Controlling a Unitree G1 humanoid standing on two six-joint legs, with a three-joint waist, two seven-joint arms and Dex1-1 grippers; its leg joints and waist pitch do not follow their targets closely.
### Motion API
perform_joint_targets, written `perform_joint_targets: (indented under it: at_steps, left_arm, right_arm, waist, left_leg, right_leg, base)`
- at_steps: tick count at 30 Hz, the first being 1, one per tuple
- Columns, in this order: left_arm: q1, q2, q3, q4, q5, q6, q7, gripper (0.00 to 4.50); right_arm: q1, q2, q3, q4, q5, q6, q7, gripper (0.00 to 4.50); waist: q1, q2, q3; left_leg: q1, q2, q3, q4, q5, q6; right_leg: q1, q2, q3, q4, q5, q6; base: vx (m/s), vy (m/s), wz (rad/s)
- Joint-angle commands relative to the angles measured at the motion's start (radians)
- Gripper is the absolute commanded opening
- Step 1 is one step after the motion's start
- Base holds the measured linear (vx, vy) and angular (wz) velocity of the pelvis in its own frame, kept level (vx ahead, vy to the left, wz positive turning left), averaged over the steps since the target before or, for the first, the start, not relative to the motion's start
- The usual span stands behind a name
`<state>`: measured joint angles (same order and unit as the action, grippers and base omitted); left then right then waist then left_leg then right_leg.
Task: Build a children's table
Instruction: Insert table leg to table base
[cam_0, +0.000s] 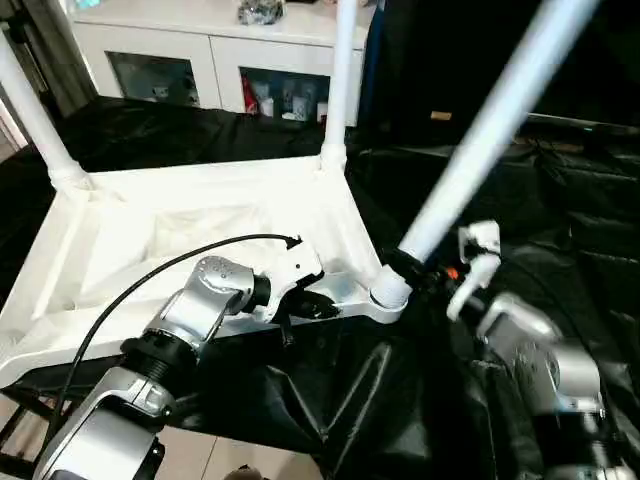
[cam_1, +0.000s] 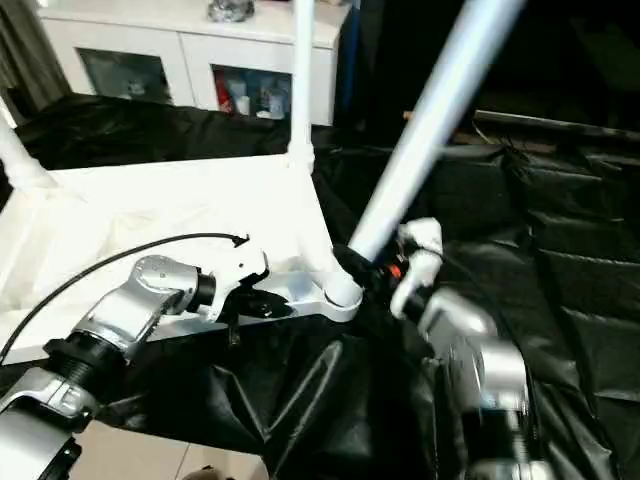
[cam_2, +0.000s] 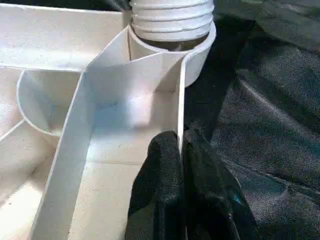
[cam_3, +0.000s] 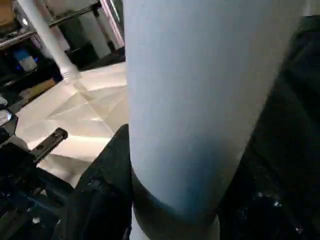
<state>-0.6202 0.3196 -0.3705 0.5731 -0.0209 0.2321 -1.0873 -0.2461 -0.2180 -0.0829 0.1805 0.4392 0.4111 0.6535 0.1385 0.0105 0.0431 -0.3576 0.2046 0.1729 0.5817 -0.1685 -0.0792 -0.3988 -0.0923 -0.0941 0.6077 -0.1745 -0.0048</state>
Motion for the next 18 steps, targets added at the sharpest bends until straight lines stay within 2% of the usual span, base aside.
perform_joint_targets:
  at_steps: [1,4,6,8,12,14,16,18]
  left_arm:
    - [-0.026,0.006,0.030,0.020,0.010,0.004,0.037,0.00]
    - [-0.034,0.000,0.030,0.032,0.016,0.003,0.046,0.00]
    - [-0.035,-0.002,0.030,0.035,0.017,0.002,0.050,0.00]
    - [-0.038,-0.005,0.030,0.040,0.020,-0.001,0.053,0.00]
    - [-0.038,-0.008,0.027,0.040,0.022,-0.003,0.054,0.00]
    - [-0.037,-0.011,0.023,0.038,0.025,-0.006,0.054,0.00]
    - [-0.033,-0.013,0.021,0.034,0.029,-0.007,0.054,0.00]
    - [-0.025,-0.012,0.016,0.020,0.032,-0.008,0.050,0.00]
  right_arm:
    - [0.070,-0.022,0.052,0.048,-0.075,0.006,-0.021,1.87]
    - [0.102,-0.030,0.086,0.020,-0.109,-0.024,-0.023,1.87]
    - [0.111,-0.027,0.087,0.008,-0.109,-0.024,-0.027,1.87]
    - [0.128,-0.025,0.099,-0.018,-0.123,-0.029,-0.035,1.87]
    - [0.124,-0.041,0.138,-0.040,-0.160,-0.043,-0.040,1.87]
    - [0.088,-0.061,0.178,-0.036,-0.202,-0.048,-0.045,1.87]
    - [0.057,-0.068,0.194,-0.023,-0.220,-0.050,-0.045,1.87]
    - [0.027,-0.070,0.209,-0.016,-0.226,-0.047,-0.032,1.87]
  waist:
    - [0.001,0.007,-0.050]
    - [0.000,0.007,-0.048]
    - [0.001,0.008,-0.048]
    - [0.001,0.012,-0.051]
    - [-0.001,0.012,-0.051]
    - [-0.004,0.004,-0.048]
    - [-0.005,0.007,-0.045]
    - [-0.008,-0.003,-0.045]
  left_leg:
    - [0.010,0.021,-0.013,-0.081,-0.374,-0.021]
    - [0.013,0.019,-0.015,-0.082,-0.391,-0.019]
    - [0.015,0.019,-0.016,-0.083,-0.393,-0.018]
    - [0.018,0.022,-0.017,-0.087,-0.395,-0.014]
    - [0.014,0.024,-0.018,-0.091,-0.393,-0.018]
    - [0.014,0.021,-0.017,-0.091,-0.398,-0.014]
    - [0.016,0.020,-0.017,-0.090,-0.407,-0.014]
    - [0.016,0.018,-0.019,-0.089,-0.405,-0.009]
  right_leg:
    - [0.042,-0.065,0.046,-0.105,-0.442,-0.115]
    - [0.038,-0.065,0.045,-0.115,-0.512,-0.085]
    - [0.038,-0.065,0.044,-0.116,-0.523,-0.078]
    - [0.039,-0.064,0.043,-0.117,-0.499,-0.086]
    - [0.042,-0.064,0.045,-0.113,-0.454,-0.099]
    - [0.043,-0.064,0.044,-0.116,-0.486,-0.093]
    - [0.039,-0.067,0.042,-0.122,-0.545,-0.075]
    - [0.037,-0.070,0.040,-0.127,-0.596,-0.055]
  base:
    - [0.000,0.000,0.00]
    - [0.000,0.000,0.00]
    - [0.000,0.000,0.00]
    - [0.000,0.000,0.00]
    - [0.000,0.000,0.00]
    - [0.000,0.000,0.00]
    - [0.000,0.000,0.00]
    - [0.000,0.000,0.00]
